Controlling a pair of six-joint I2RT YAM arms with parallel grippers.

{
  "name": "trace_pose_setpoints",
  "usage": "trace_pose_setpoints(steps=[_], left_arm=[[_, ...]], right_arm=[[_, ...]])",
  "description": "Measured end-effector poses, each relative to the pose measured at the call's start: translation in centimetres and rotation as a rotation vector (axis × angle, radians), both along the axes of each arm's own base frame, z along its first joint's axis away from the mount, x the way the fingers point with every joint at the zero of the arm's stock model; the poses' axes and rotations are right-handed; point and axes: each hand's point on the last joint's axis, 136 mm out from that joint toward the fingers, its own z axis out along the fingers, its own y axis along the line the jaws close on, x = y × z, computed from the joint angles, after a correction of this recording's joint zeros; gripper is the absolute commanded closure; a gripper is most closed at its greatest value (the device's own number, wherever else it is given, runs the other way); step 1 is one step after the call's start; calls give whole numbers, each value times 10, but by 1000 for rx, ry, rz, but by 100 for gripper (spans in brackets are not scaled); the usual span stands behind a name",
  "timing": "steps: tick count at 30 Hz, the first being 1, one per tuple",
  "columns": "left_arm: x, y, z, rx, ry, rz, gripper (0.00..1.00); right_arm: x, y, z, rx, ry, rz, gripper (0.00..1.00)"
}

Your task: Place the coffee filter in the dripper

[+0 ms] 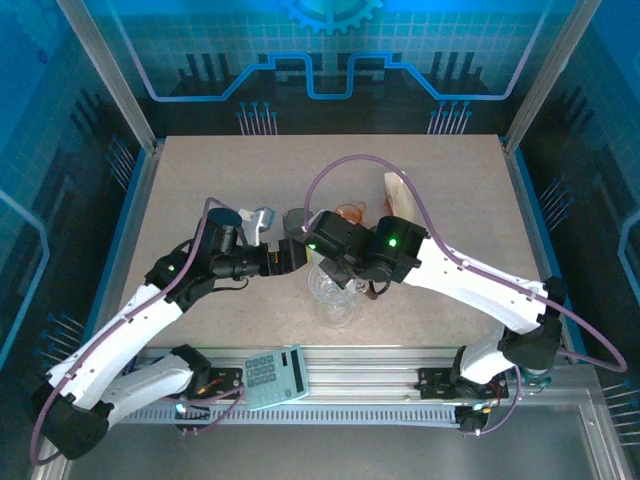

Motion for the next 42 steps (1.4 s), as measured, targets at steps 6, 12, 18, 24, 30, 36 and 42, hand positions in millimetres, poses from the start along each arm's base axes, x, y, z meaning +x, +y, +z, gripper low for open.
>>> trace_pose_setpoints(steps=[6,12,18,24,30,36,42], left_arm=[[-1,-2,2,-12,-1,-10,3],[-3,-3,0,-16,11,-24,2],[-5,-9,-12,1,44,-43,7],[-14,-23,-24,33,65,-108,15],[-20,-22,-30,60,81,-125,24],[-27,-18,-33,81,90,-140,35],[-33,-16,-36,94,110,-145,41]], right_arm=[[-3,0,-13,-38,17,11,100],[-6,4,-24,-66,33,23,100],[-9,6,-29,-84,36,33,100],[-10,5,-35,-96,42,34,100],[-10,4,-39,-104,43,30,100],[-9,2,-43,-115,41,26,100],[-10,0,-48,-125,48,18,95]])
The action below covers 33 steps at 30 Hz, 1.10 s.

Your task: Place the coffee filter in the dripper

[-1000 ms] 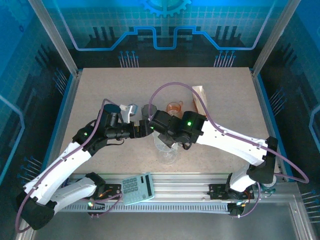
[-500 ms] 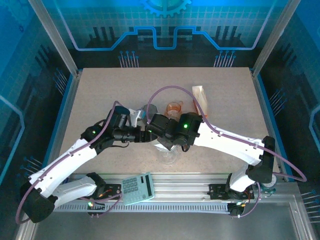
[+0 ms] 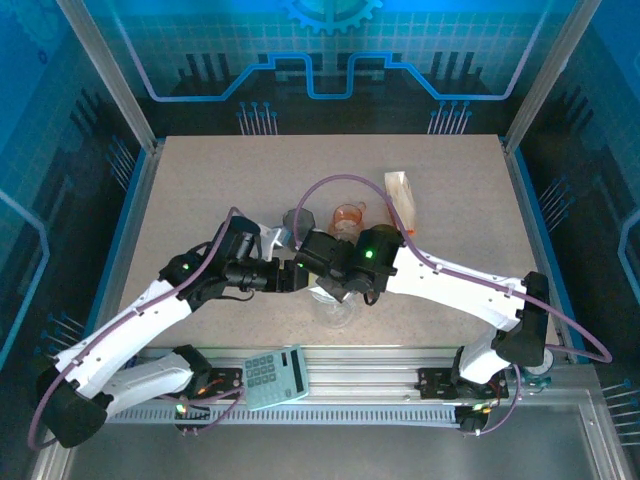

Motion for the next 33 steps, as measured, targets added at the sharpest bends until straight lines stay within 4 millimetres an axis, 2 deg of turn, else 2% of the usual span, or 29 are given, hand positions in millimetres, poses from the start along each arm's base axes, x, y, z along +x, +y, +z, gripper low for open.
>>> trace_pose_setpoints(steps=[6,10,15,22,33], left_arm=[[-1,0,0,2,-5,-6,46],[-2,0,0,2,-5,-7,47],[-2,0,0,2,-4,-7,47],[-3,1,-8,13,12,-7,47],[-3,1,-8,13,12,-8,41]], right_arm=[[0,-1,-4,11,1,-13,43],[0,-3,4,49,-10,-24,31],[2,-6,9,94,-4,-44,26],[4,-19,-10,96,60,-90,26],[5,-19,-32,120,122,-119,26]])
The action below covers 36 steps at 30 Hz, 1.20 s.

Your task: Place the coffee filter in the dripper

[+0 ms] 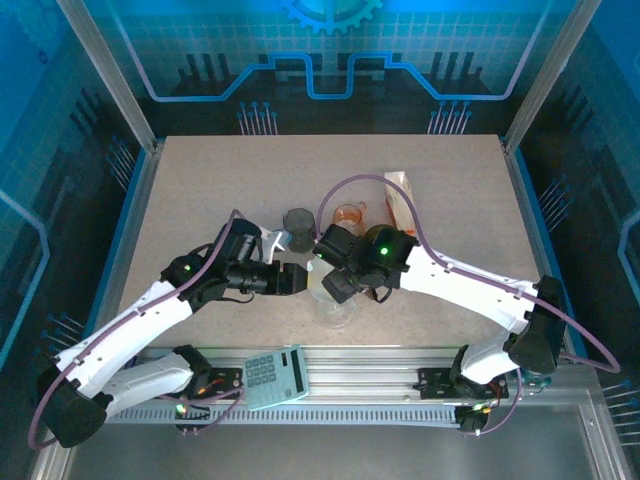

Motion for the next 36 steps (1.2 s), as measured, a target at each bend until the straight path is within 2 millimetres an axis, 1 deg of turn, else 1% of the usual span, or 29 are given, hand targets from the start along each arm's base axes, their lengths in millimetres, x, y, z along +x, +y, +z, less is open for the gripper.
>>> trace_pose_setpoints(steps=[7,12,17,23,28,33,36], left_arm=[[3,-2,3,-17,-10,8,31],[6,-5,6,-29,-24,9,30],[11,-5,-2,-7,-9,18,30],[16,-3,-9,22,-8,36,32],[19,-1,-10,39,-22,54,35],[20,-1,-11,42,-21,56,43],[21,-1,-15,51,-10,55,46]], right_arm=[[2,5,-14,-5,24,-1,26],[3,6,-25,-20,45,-3,26],[4,8,-27,-13,52,-5,25],[10,5,-28,-11,52,-24,25],[14,4,-34,-27,62,-36,26],[17,1,-37,-36,68,-47,25],[17,1,-36,-38,68,-45,25]])
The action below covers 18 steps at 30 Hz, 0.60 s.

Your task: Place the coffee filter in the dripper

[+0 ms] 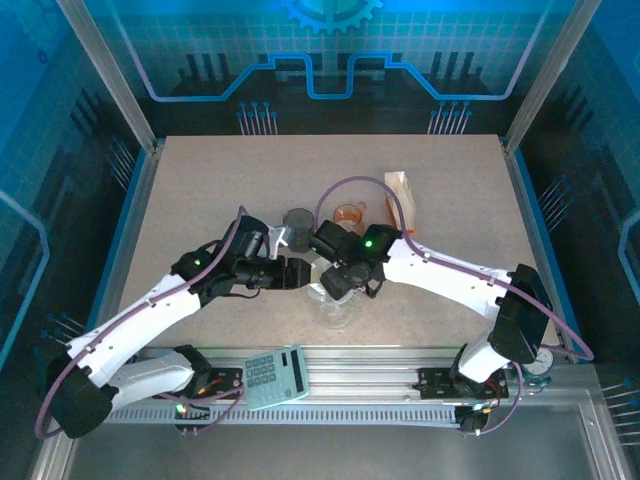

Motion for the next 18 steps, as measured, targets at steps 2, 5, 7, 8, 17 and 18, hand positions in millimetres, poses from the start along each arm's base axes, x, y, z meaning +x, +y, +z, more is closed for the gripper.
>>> trace_pose_setpoints(steps=[2,5,7,8,17,18], left_arm=[[0,0,-2,4,6,0,47],[1,-1,-2,2,4,0,49],[2,-2,-1,-2,0,1,51],[2,-2,0,-4,-2,1,51],[3,-2,0,-6,-3,2,54],[3,-2,0,-7,-4,3,54]], right_arm=[[0,0,0,-1,-1,3,25],[0,0,0,-1,-1,3,25],[0,0,0,-1,-1,5,25],[0,0,0,1,0,6,25],[-2,2,16,57,-19,12,22],[-2,2,20,68,-26,11,22]])
